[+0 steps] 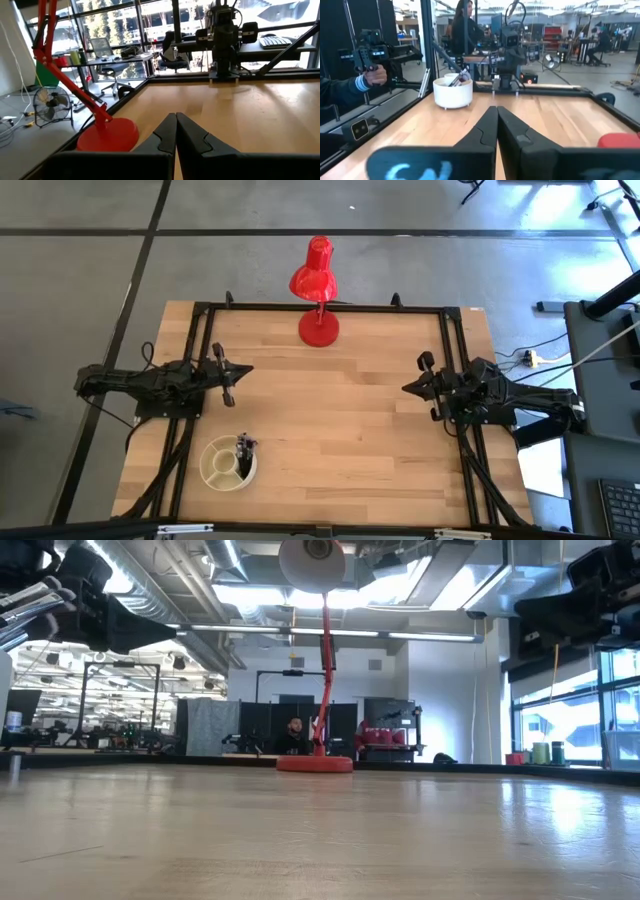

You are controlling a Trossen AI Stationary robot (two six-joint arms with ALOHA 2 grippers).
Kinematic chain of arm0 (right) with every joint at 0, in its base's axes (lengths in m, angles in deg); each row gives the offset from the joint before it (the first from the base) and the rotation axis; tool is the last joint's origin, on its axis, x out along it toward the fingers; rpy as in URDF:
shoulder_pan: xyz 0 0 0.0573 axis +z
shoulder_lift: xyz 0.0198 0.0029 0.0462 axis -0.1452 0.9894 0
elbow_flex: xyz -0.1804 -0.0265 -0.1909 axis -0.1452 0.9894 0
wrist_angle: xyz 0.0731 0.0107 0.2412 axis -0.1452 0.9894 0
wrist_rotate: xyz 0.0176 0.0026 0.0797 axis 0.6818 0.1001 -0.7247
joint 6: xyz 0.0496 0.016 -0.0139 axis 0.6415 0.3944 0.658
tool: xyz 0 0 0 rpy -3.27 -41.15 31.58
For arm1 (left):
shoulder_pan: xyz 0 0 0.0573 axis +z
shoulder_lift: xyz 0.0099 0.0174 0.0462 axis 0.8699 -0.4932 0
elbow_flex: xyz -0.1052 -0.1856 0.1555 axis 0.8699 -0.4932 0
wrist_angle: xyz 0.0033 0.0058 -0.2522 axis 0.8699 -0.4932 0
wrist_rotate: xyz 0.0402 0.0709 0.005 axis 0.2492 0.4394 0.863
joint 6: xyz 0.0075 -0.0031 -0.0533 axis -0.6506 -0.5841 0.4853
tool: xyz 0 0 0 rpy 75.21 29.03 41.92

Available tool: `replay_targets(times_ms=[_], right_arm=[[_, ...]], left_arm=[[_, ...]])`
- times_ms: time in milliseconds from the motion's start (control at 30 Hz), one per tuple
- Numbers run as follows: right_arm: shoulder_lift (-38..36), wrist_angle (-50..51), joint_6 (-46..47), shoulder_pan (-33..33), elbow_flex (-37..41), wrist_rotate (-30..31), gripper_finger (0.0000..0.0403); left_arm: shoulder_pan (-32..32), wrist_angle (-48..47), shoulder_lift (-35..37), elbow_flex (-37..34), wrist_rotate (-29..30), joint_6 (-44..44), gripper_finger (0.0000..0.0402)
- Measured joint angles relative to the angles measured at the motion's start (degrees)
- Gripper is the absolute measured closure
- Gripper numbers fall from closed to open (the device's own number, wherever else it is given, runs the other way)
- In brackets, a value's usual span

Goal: Put items in baskets/containers
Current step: Return to Home Position

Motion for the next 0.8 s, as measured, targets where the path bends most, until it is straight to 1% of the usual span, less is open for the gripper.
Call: replay_targets(times_ms=[100, 300, 367, 467, 600, 800], right_arm=[[0.0, -0.05, -0.17, 0.0, 0.0, 0.16, 0.0393], [-0.15, -0.76, -1.63, -0.3, 0.0, 3.97, 0.0393], [-0.29, -0.69, -0.26, -0.69, 0.0, 3.68, 0.0393], [-0.71, 0.01, 1.18, -0.98, 0.0, 1.51, 0.0393], [-2.0, 0.68, 1.1, -1.05, 0.0, 1.52, 0.0393], [-2.23, 1.44, -0.16, -1.7, 0.0, 1.98, 0.0393]], left_arm=[[0.0, 0.02, 0.09, 0.0, -0.01, 0.24, 0.0398], [0.0, 1.49, 0.41, 0.01, 0.43, -1.56, 0.0398], [-0.02, 1.46, 0.43, 0.16, 0.43, -1.68, 0.0398], [-0.22, 1.49, 0.43, 0.64, -0.14, -1.7, 0.0398], [-0.65, 0.93, 0.43, 0.66, -1.49, -1.72, 0.0398], [-2.03, -0.8, 0.43, 0.66, -1.7, -1.24, 0.0398]])
